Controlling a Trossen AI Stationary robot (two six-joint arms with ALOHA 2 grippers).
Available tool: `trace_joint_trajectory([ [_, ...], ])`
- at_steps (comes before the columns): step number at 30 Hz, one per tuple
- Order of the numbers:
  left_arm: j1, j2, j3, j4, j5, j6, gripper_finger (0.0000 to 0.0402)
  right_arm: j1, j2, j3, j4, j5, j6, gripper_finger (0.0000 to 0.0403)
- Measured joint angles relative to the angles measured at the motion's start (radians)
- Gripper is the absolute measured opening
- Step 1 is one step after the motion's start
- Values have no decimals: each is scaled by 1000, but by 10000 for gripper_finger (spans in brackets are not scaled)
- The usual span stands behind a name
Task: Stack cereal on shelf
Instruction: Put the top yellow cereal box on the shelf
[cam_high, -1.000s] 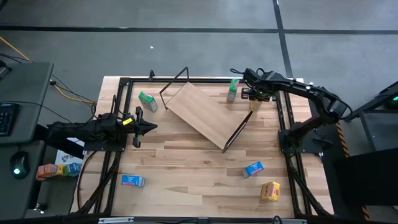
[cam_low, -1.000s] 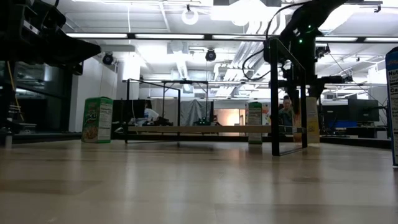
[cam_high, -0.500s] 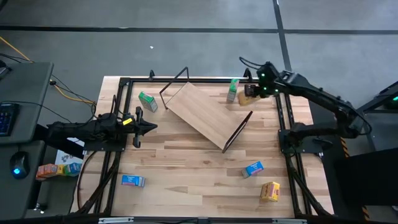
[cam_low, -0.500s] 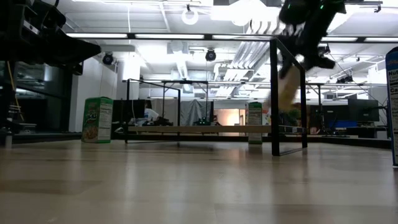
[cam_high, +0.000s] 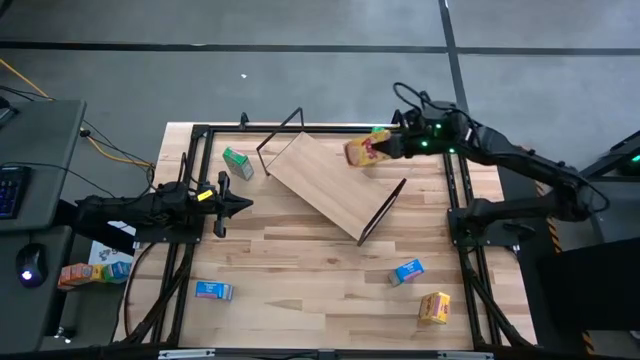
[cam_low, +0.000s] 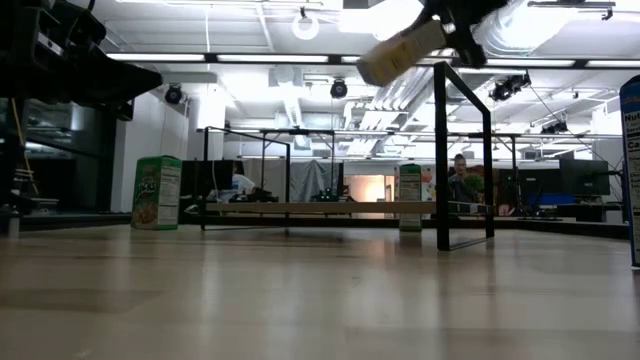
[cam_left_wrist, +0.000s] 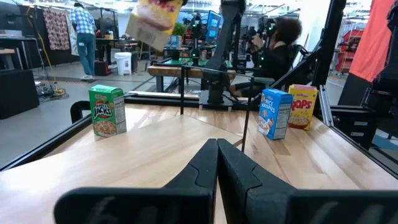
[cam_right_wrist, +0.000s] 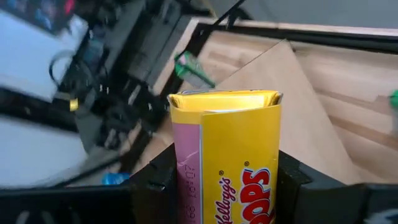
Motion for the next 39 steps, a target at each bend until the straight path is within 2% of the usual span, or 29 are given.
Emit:
trace_joint_trajectory([
  [3, 0, 0, 0, 0, 0, 0, 0, 43, 92, 143, -155, 59, -68, 138],
  [8, 0, 0, 0, 0, 0, 0, 0, 82, 284, 391, -552, 206, -197, 138],
  [12, 0, 0, 0, 0, 0, 0, 0, 110, 413, 500, -750, 246, -269, 138],
  [24, 0, 0, 0, 0, 0, 0, 0, 190, 633, 540, -818, 250, -348, 138],
  [32, 0, 0, 0, 0, 0, 0, 0, 216, 700, 540, -817, 299, -319, 138],
  [39, 0, 0, 0, 0, 0, 0, 0, 219, 719, 539, -813, 301, -284, 138],
])
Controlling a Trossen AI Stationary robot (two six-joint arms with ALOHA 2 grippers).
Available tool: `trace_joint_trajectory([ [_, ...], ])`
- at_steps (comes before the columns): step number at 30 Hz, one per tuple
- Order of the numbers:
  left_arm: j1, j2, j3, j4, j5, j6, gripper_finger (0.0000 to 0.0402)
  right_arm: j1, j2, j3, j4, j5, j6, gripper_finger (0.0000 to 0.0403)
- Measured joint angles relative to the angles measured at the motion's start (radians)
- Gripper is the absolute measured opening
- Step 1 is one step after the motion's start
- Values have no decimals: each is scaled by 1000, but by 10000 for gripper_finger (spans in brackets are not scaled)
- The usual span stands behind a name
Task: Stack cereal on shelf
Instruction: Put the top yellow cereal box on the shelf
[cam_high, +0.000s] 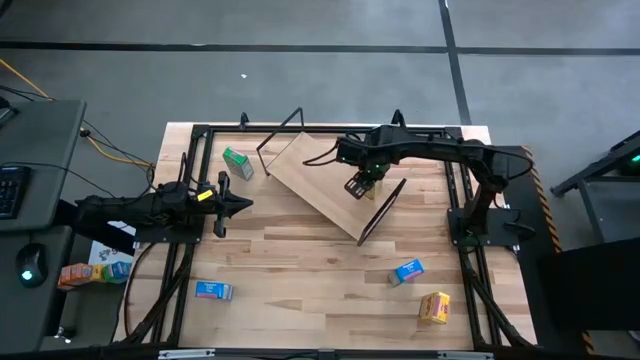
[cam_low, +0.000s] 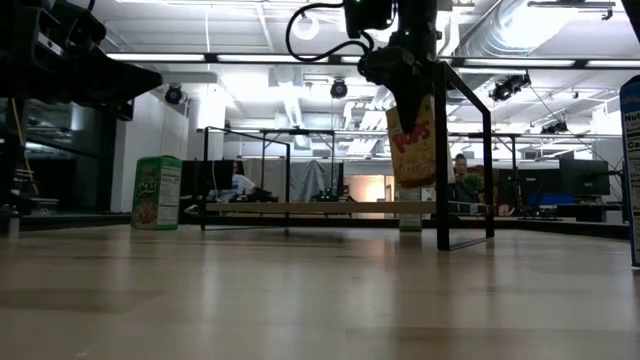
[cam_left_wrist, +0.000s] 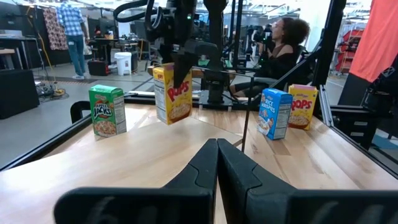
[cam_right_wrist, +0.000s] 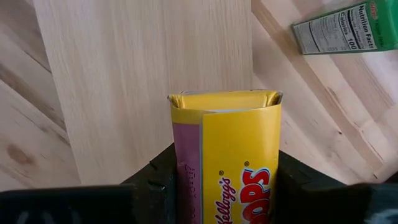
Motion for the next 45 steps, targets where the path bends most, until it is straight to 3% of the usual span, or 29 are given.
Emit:
trace_joint_trajectory([
  [22, 0, 0, 0, 0, 0, 0, 0, 0, 5, 0, -4, -7, 15, 139],
  [34, 0, 0, 0, 0, 0, 0, 0, -1, 11, -58, -10, -21, 18, 183],
  [45, 0, 0, 0, 0, 0, 0, 0, -2, 8, -43, -7, -36, 1, 191],
])
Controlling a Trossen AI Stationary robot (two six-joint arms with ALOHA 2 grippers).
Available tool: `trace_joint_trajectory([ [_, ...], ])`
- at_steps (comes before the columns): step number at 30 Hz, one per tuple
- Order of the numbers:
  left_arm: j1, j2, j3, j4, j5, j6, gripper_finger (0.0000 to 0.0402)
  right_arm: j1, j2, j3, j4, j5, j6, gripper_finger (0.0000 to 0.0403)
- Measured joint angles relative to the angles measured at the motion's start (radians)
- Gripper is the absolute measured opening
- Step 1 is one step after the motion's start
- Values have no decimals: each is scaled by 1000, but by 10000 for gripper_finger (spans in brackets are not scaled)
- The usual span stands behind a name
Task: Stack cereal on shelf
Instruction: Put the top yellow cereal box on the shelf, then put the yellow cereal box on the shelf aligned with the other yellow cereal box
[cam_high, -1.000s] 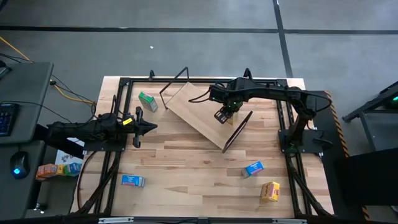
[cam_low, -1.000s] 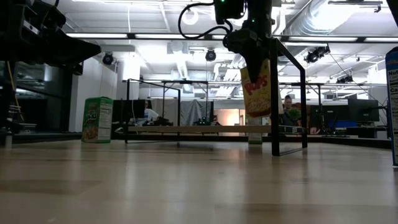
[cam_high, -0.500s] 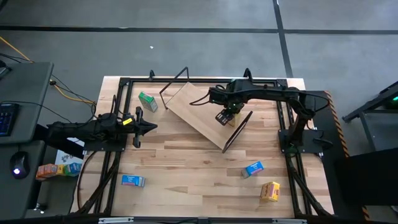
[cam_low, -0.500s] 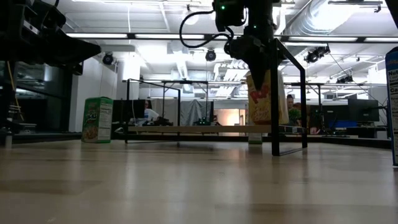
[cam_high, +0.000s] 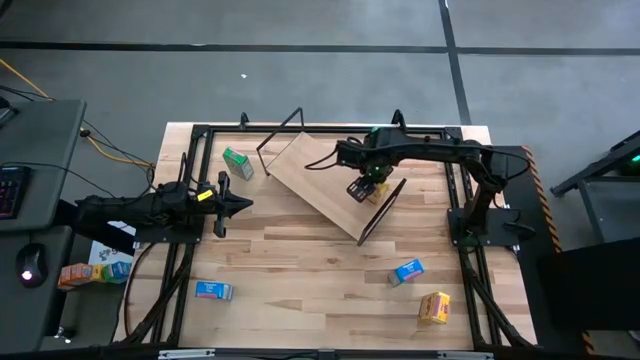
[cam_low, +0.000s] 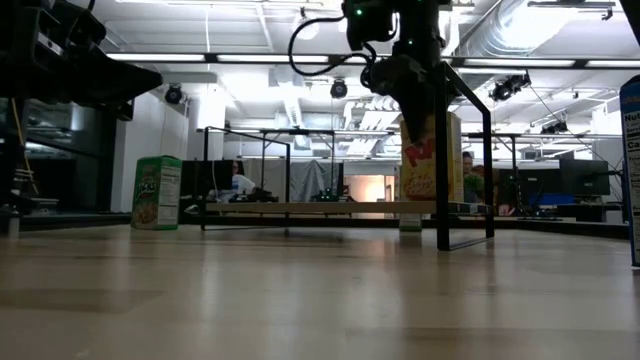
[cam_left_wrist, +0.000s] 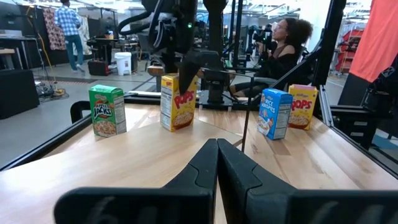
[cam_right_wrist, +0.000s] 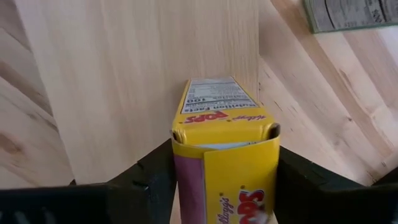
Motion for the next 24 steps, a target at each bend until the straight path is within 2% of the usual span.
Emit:
trace_joint_trajectory([
  [14, 0, 0, 0, 0, 0, 0, 0, -2, 0, 148, -53, -4, -61, 191],
  [24, 0, 0, 0, 0, 0, 0, 0, -2, -1, 418, -79, -4, -192, 191],
])
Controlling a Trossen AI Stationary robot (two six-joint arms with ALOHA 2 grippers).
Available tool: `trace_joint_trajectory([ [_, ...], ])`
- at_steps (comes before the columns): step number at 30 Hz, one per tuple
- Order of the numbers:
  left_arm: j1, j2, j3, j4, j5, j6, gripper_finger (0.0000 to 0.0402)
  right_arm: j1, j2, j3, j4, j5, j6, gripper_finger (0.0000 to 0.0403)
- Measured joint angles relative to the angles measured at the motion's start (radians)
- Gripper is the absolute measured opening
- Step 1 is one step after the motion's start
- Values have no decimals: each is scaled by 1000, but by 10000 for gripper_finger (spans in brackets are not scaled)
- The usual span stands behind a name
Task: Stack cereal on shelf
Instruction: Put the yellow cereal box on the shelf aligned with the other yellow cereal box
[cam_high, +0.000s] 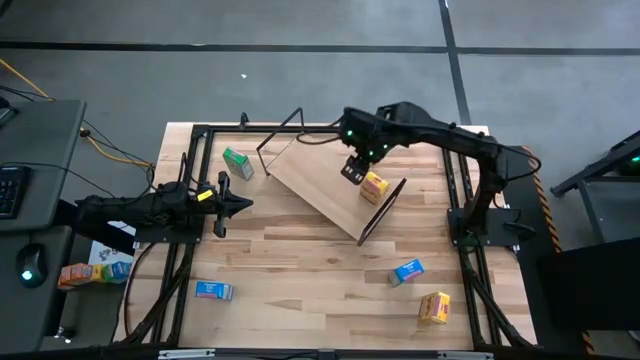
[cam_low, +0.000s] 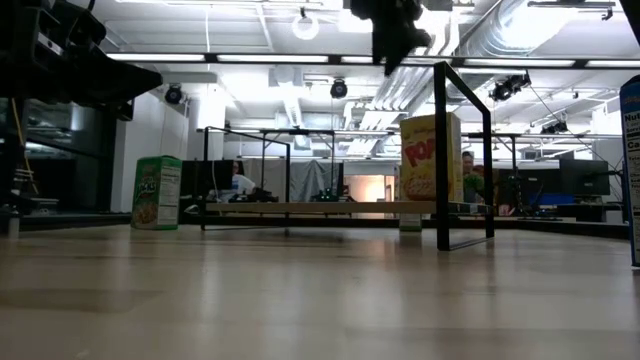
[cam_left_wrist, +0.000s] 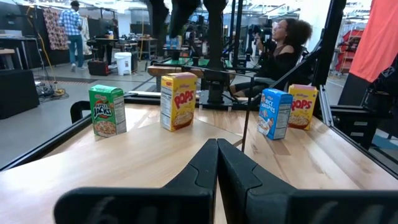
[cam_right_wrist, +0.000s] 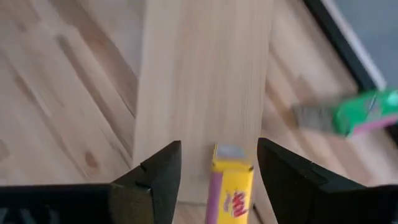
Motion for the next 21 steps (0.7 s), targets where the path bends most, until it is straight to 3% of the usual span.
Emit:
trace_joint_trajectory([
  [10, 0, 0, 0, 0, 0, 0, 0, 1, -7, 169, -137, 32, -98, 191],
  [16, 0, 0, 0, 0, 0, 0, 0, 44, -163, -46, -89, 5, -93, 191],
  [21, 0, 0, 0, 0, 0, 0, 0, 110, -372, -291, -8, 3, 74, 191],
])
